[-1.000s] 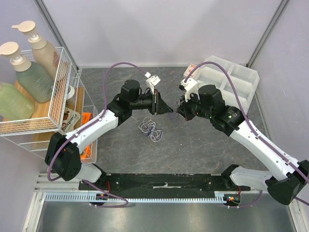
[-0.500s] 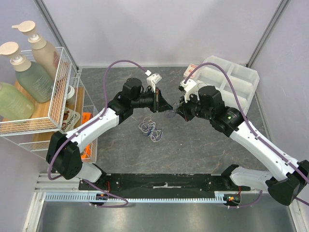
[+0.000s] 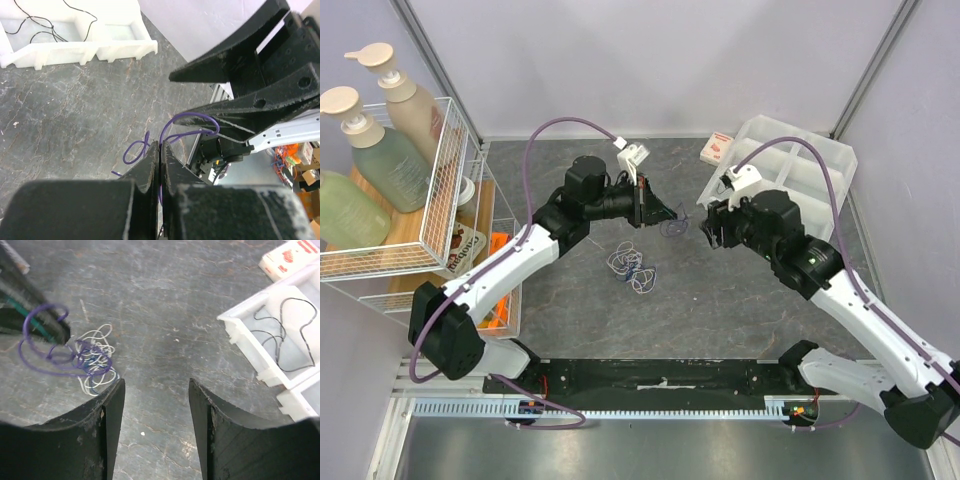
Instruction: Untangle the cables
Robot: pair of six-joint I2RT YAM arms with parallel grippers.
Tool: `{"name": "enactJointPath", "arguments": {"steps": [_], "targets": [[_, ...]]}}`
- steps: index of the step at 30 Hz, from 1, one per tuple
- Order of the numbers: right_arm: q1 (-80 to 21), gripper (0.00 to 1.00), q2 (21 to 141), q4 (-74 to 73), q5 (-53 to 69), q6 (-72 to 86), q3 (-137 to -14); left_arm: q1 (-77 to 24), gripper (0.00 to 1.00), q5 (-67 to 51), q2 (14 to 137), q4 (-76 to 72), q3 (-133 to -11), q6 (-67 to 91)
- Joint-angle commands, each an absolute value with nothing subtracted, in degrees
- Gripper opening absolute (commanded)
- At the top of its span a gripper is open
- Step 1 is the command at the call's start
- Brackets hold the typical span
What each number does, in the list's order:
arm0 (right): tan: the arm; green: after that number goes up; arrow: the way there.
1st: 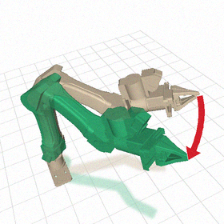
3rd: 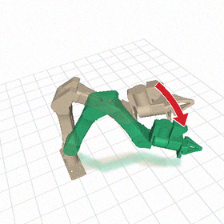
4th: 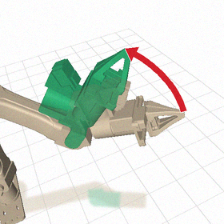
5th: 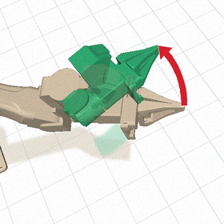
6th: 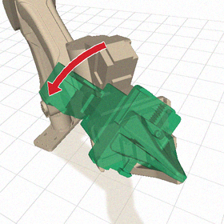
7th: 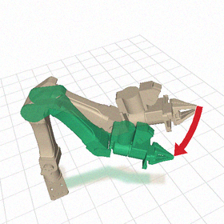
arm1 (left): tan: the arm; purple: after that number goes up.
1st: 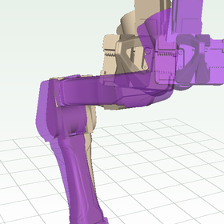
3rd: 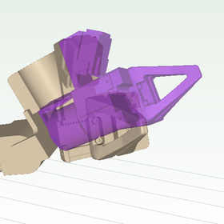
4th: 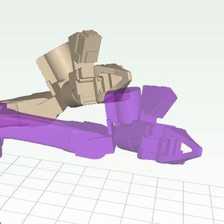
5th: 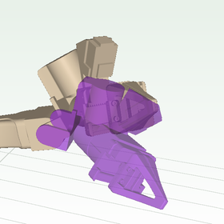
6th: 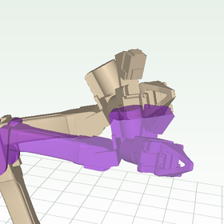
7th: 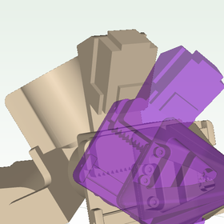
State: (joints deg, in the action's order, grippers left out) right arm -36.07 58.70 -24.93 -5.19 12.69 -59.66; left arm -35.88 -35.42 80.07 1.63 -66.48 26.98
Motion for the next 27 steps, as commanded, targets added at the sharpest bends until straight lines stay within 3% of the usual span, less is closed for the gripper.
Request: {"name": "enactJointPath", "arguments": {"steps": [1, 6, 16, 19, 23, 27], "targets": [[-34.9, 0.6, 53.7, -15.2, 8.3, 12.8, -56.0, -35.9, 0.02, -33.4, 80.9, 5.5, -72.7, 30.8], [-35.0, 0.6, 54.6, -11.8, 12.7, 11.8, -56.2, -35.6, 0.02, -33.7, 83.3, 9.1, -75.8, 34.8], [-35.9, 0.59, 60.5, -6.1, 5.3, 12.0, -61.1, -35.6, 0.02, -34.8, 85.7, 12.3, -78.9, 36.7], [-37.4, 0.55, 62.5, -7.2, -2.5, 9.4, -61.3, -35.7, 0.02, -35.9, 85.9, 12.7, -80.1, 37.2], [-37.8, 0.41, 62.4, -9.4, -14.0, 7.1, -60.9, -35.6, 0.02, -35.6, 84.8, 13.7, -79.7, 36.0], [-38.0, 0.39, 63.1, -7.7, -11.4, 6.2, -60.8, -35.6, 0.02, -36.6, 84.3, 14.2, -79.5, 35.8]]}}
